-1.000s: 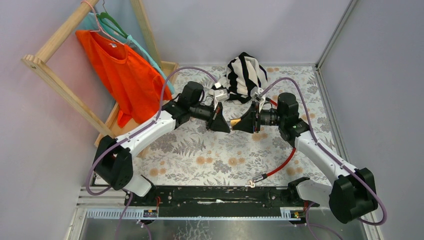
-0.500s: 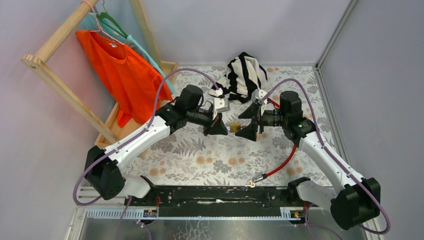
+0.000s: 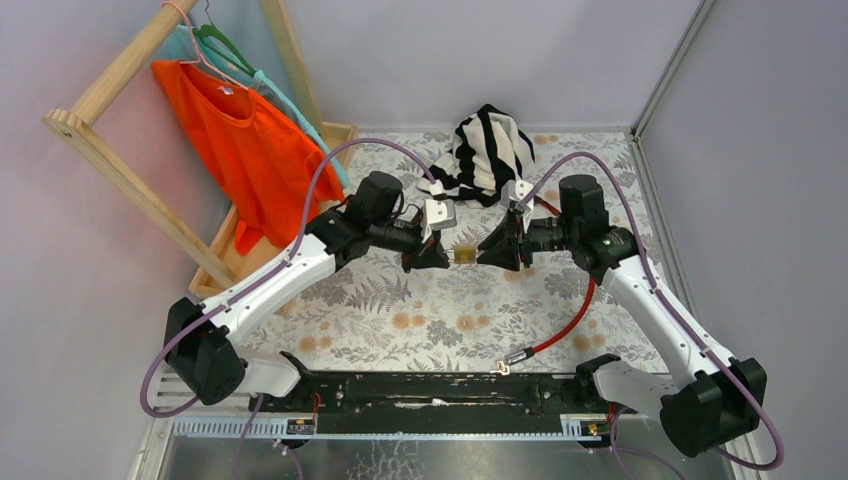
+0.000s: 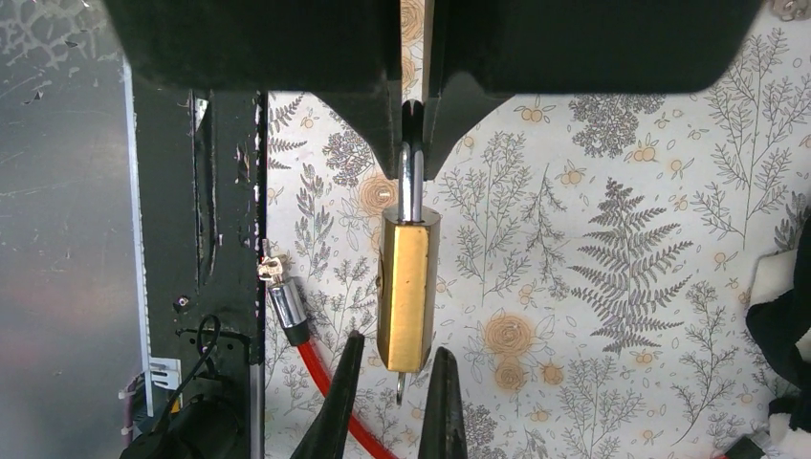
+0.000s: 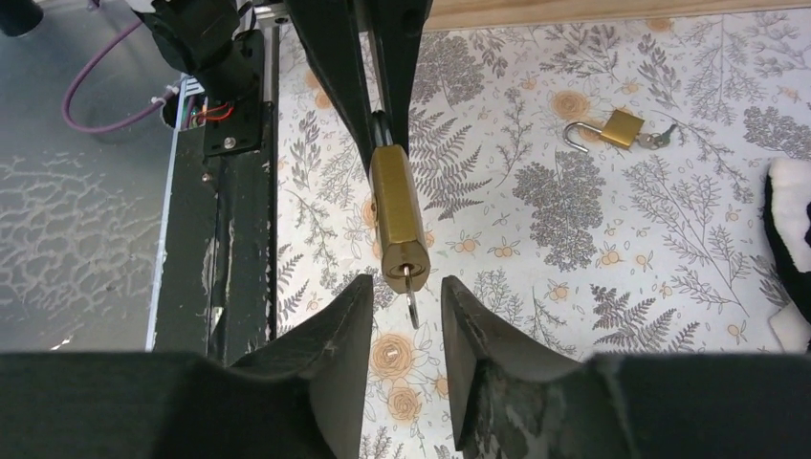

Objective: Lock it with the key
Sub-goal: Lock the lock.

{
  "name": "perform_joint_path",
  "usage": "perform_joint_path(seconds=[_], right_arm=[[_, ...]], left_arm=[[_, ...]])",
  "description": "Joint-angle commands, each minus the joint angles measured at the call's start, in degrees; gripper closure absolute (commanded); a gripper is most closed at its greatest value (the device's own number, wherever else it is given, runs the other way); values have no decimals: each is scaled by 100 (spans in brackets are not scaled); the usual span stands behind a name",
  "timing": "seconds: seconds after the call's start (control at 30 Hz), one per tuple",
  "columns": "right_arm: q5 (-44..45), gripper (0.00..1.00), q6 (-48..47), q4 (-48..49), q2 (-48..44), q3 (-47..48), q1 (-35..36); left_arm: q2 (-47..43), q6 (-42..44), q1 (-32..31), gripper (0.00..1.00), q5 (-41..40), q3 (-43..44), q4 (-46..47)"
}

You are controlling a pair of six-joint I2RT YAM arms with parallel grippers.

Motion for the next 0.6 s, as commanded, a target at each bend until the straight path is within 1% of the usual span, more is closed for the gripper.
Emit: perform_joint_path(seconds=[0.0, 0.17, 0.37, 0.5, 0.53, 0.57], right_arm=[[-276, 64, -205, -237, 97, 307, -10], [-259, 66, -259, -279, 187, 268, -13], [-342, 78, -15, -61, 186, 249, -13], [-295, 89, 36, 44, 98, 191, -10], [-176, 99, -15, 65, 31, 133, -10], [-93, 100, -42, 90, -9, 93, -6]], left_arm=[[-111, 113, 13, 100, 26, 89, 149], [-103, 110, 18, 100, 30, 110, 148], [-95, 106, 18, 100, 28, 99, 148], [-89, 99, 23, 100, -11, 87, 148], [-80, 97, 27, 100, -49, 92, 152], [-87, 104, 31, 100, -67, 94, 148]])
